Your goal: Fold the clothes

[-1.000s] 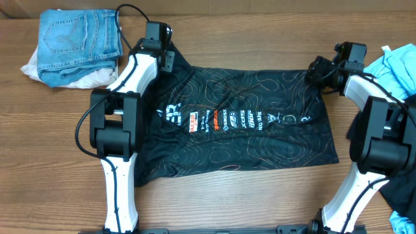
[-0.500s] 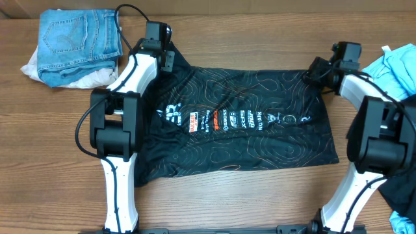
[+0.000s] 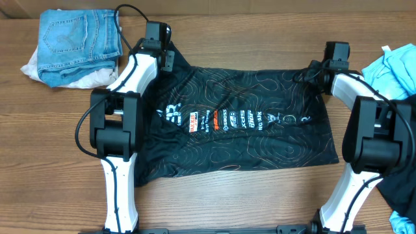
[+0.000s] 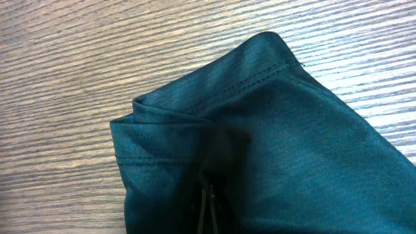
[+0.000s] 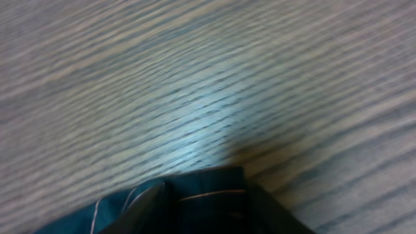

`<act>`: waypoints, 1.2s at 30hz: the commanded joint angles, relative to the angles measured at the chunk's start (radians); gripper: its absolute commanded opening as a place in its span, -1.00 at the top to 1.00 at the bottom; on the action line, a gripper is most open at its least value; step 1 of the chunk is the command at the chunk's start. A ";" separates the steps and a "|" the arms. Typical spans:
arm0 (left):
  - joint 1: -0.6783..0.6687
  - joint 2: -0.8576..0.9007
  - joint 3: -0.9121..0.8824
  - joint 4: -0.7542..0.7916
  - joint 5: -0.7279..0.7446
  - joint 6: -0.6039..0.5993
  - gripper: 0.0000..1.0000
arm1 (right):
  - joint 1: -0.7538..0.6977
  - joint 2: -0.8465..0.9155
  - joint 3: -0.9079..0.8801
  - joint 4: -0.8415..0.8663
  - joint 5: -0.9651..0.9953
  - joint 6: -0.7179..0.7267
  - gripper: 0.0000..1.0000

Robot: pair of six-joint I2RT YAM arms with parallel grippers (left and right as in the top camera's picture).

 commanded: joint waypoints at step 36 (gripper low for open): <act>-0.005 -0.211 0.341 -0.620 -0.156 -0.229 0.92 | -0.040 -0.067 0.291 -0.373 0.033 0.159 0.92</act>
